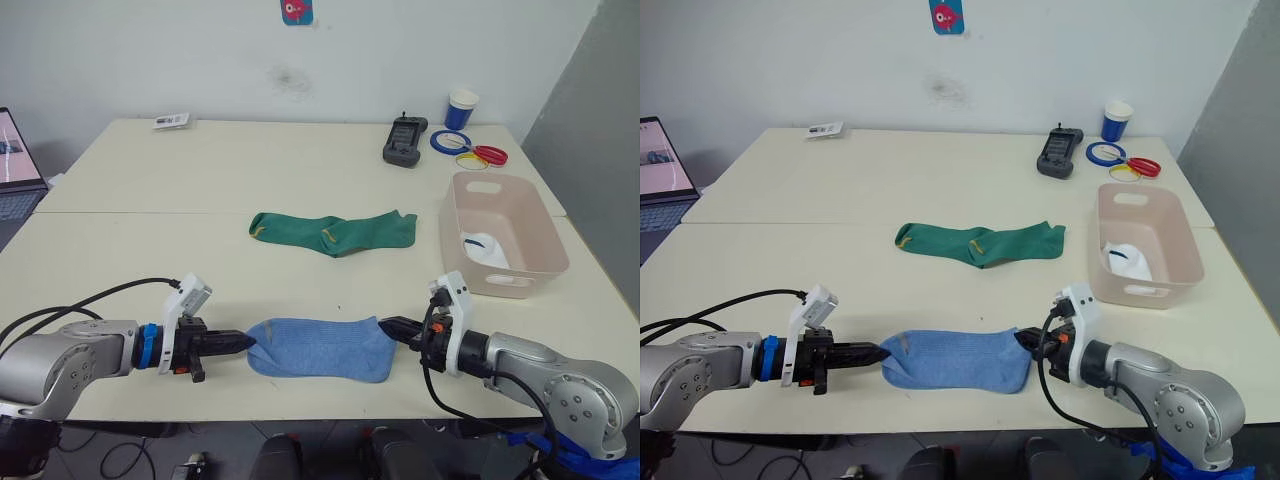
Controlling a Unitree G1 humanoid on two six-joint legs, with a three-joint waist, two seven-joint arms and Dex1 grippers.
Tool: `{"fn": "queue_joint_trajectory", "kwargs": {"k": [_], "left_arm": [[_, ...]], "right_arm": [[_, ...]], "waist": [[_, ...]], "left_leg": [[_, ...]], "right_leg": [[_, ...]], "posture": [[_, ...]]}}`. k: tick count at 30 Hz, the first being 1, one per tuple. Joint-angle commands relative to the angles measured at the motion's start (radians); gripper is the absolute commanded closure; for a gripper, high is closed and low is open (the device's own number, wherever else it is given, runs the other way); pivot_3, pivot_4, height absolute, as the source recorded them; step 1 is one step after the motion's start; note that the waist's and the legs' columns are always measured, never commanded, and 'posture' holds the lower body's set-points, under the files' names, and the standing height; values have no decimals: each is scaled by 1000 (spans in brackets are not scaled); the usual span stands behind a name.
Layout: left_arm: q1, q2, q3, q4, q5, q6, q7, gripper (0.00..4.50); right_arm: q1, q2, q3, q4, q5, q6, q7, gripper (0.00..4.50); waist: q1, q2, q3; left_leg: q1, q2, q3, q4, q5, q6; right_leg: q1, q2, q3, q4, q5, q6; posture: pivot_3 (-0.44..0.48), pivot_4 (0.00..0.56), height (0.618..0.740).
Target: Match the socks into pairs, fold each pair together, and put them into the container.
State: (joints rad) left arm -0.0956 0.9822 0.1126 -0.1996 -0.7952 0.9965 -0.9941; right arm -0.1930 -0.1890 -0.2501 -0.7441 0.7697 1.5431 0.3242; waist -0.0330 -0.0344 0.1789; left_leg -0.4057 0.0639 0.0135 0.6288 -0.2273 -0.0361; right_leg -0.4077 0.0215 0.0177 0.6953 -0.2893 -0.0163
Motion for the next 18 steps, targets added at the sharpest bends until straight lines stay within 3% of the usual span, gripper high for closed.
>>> {"fn": "queue_joint_trajectory", "kwargs": {"k": [1, 18], "left_arm": [[-1, -10, -9, -8, 19, -17, -13, 4440], [27, -27, -16, -18, 41, -30, -10, 4440]], "right_arm": [[-23, -7, 5, -21, 15, -22, -8, 4500], [-8, -60, 46, 12, 19, -63, -1, 4500]], "waist": [[0, 0, 0], [0, 0, 0]], "left_leg": [[0, 0, 0, 0, 0, 0], [0, 0, 0, -1, 0, 0]], "right_leg": [[0, 0, 0, 0, 0, 0], [0, -1, 0, -1, 0, 0]], "posture": [[0, 150, 740], [0, 150, 740]]}}
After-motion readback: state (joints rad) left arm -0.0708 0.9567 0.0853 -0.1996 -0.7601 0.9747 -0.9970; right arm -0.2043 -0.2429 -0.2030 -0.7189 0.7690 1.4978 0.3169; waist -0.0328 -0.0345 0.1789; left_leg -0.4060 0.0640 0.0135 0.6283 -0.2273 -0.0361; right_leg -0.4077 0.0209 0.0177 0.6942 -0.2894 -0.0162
